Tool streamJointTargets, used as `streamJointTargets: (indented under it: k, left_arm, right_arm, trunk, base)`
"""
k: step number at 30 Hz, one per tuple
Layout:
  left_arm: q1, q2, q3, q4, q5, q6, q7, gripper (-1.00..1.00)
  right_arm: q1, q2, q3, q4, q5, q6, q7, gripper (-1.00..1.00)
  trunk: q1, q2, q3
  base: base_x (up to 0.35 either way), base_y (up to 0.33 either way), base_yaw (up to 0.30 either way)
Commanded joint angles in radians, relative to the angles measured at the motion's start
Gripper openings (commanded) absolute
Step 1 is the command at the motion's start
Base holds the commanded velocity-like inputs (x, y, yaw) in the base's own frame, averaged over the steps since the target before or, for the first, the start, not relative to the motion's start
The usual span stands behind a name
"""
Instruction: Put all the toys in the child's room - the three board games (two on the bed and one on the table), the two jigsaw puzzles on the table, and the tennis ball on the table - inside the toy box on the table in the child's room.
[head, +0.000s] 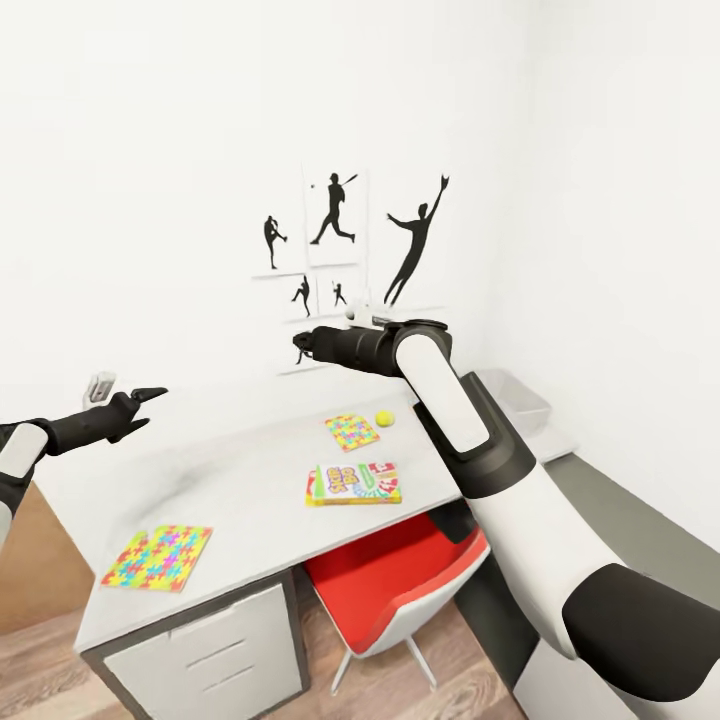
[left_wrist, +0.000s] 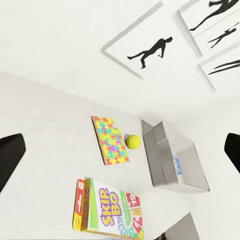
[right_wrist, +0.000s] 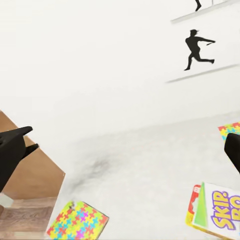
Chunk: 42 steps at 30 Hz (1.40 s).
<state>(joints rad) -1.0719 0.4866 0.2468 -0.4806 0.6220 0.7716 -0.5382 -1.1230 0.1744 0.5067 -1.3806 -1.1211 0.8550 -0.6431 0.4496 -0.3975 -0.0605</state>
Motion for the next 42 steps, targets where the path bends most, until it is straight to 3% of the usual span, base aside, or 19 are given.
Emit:
streamJointTargets:
  k: [1,20,27,29,32,35,37,42]
  left_arm:
    - [-0.002,0.0,0.004,0.0,-0.001,0.006,-0.002,1.0]
    - [-0.001,0.001,0.005,0.003,-0.007,0.008,0.001,1.0]
    - [0.004,0.031,0.004,0.011,-0.029,0.005,0.012,1.0]
    - [0.01,0.044,0.003,0.013,-0.052,0.003,0.018,1.0]
    - [0.036,0.061,0.003,0.015,-0.114,-0.006,0.031,1.0]
    - [0.081,0.071,0.003,0.016,-0.188,-0.057,0.047,1.0]
    - [0.102,0.073,0.003,0.017,-0.214,-0.09,0.058,1.0]
    - [0.172,0.079,0.002,0.041,-0.284,-0.187,0.167,1.0]
  right_arm:
    - [-0.001,0.0,0.001,-0.001,-0.009,0.001,-0.01,1.0]
    - [-0.001,0.0,0.002,0.006,-0.009,0.001,-0.011,1.0]
    - [-0.001,0.0,0.001,0.01,-0.009,0.001,-0.012,1.0]
    - [-0.001,0.0,0.001,0.01,-0.009,0.001,-0.011,1.0]
    - [-0.001,0.0,0.001,0.017,-0.009,0.001,-0.012,1.0]
    - [-0.001,0.0,0.001,0.026,-0.009,0.002,-0.012,1.0]
    - [-0.001,0.0,0.001,0.028,-0.009,0.002,-0.012,1.0]
    - [-0.001,0.0,0.001,0.031,-0.01,0.005,-0.067,1.0]
  trunk:
    - [0.0,-0.002,-0.003]
    - [0.0,-0.002,-0.003]
    - [0.0,-0.002,-0.003]
    - [0.0,-0.002,-0.003]
    - [0.0,-0.002,-0.003]
    - [0.0,-0.002,-0.003]
    - [0.0,-0.002,-0.003]
    - [0.0,-0.002,-0.003]
  base:
    - [-0.121,0.03,0.289]
    - [-0.034,0.003,0.289]
    - [-0.002,0.0,0.289]
    - [0.0,0.0,0.288]
    - [0.0,0.0,0.288]
    - [0.0,0.0,0.288]
    - [0.0,0.0,0.288]
    - [0.0,0.0,0.288]
